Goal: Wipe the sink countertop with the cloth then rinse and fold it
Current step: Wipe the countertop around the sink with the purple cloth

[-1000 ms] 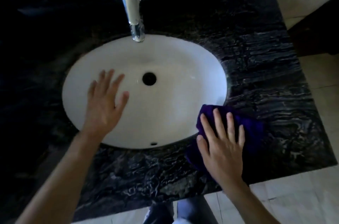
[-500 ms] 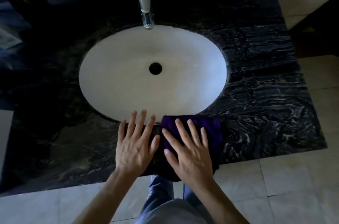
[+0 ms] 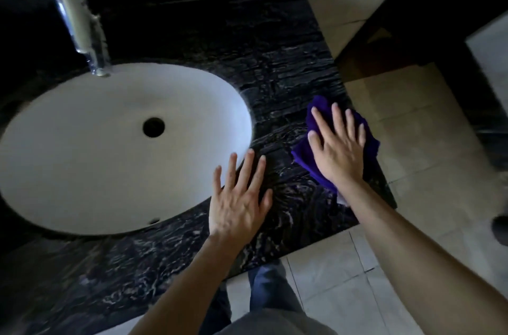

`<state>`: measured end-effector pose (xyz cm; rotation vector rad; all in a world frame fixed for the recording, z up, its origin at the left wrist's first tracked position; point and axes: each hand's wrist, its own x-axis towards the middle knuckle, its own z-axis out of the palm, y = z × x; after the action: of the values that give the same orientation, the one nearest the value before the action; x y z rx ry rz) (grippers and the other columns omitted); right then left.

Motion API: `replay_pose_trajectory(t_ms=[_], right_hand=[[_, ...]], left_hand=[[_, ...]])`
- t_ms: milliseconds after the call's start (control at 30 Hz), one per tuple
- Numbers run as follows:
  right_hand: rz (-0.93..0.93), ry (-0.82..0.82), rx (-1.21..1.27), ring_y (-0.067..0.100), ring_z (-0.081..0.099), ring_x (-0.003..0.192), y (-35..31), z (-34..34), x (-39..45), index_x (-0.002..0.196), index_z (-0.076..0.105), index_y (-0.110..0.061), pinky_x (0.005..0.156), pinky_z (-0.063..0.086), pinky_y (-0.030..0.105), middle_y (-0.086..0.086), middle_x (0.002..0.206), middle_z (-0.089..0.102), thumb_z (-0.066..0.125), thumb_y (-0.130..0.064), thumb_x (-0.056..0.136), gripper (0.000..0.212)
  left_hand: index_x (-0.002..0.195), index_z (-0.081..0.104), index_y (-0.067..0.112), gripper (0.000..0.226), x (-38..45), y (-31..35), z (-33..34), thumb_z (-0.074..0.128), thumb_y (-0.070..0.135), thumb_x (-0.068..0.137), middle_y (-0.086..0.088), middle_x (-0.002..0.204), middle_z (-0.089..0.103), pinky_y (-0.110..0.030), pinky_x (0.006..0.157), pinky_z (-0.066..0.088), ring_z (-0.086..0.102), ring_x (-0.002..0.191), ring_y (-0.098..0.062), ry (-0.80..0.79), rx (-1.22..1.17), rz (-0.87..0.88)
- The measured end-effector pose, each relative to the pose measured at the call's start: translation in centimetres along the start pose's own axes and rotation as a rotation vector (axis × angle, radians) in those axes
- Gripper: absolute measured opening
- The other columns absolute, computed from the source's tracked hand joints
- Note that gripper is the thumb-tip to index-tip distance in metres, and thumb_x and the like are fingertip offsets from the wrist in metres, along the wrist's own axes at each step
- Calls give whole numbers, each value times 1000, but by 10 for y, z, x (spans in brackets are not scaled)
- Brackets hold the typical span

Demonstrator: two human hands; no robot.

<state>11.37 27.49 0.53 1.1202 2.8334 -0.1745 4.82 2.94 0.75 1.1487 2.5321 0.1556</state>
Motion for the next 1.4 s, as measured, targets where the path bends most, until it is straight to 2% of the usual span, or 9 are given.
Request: replay_pose_trajectory(t_ms=[300,500,633,733,867,967,1100,1233,1400], right_hand=[[-46,-52,38,36,18,156,-6,22,-160,155,30,-48,120,19,65,7,169,22,31,-61,102,54],[229,-8,-5,38,25,152,37,8,-92,156,30,-44,119,23,62,10,168,26,32,-58,99,59],[262,-30,21,41,26,149,35,-1,-30,157,22,-45,116,26,63,9,168,20,26,-61,97,62],[171,-22,1,42,18,153,-11,0,4,158,19,-45,118,21,63,9,170,16,28,-61,95,65],[-211,-22,-29,38,14,156,-92,6,-8,158,24,-44,121,14,62,8,170,17,39,-57,95,65],[-466,-85,-55,34,10,158,-110,16,-54,159,22,-40,123,13,61,4,172,12,35,-57,100,62],[-424,-66,2,28,8,158,-90,22,-76,161,18,-37,123,17,59,3,171,10,28,-52,106,58],[-358,-84,-36,36,9,157,-100,23,-88,159,10,-48,121,12,66,9,171,9,36,-64,100,67],[-390,-69,-18,33,15,157,-98,12,-31,156,24,-50,121,15,63,1,171,15,36,-65,99,60]], left_hand=[[161,21,21,69,-5,-4,5,26,55,100,-6,169,17,-54,122,24,15,156,-32,38,-33,-50],[157,30,13,73,-10,-10,3,15,58,102,-6,164,32,-53,124,18,24,154,-28,136,-199,-206],[158,28,15,75,-6,-10,1,13,62,101,-3,165,32,-53,125,13,21,155,-25,144,-234,-209],[157,30,15,74,-5,-9,0,16,61,101,0,165,32,-53,125,13,22,155,-24,144,-240,-210],[157,29,16,74,-4,-9,0,15,62,101,-2,165,32,-53,124,17,22,155,-25,154,-286,-236],[156,30,14,77,-5,-9,0,12,64,101,-5,164,32,-54,123,19,23,154,-28,180,-325,-210],[155,35,13,77,-6,-11,0,13,64,101,-4,164,34,-52,123,18,25,154,-26,215,-364,-208],[155,35,14,74,-5,-12,0,16,60,102,-4,162,36,-50,123,20,26,153,-24,210,-372,-210],[156,32,15,71,-4,-10,2,18,59,102,-6,162,36,-50,117,26,34,150,-29,114,-247,-215]])
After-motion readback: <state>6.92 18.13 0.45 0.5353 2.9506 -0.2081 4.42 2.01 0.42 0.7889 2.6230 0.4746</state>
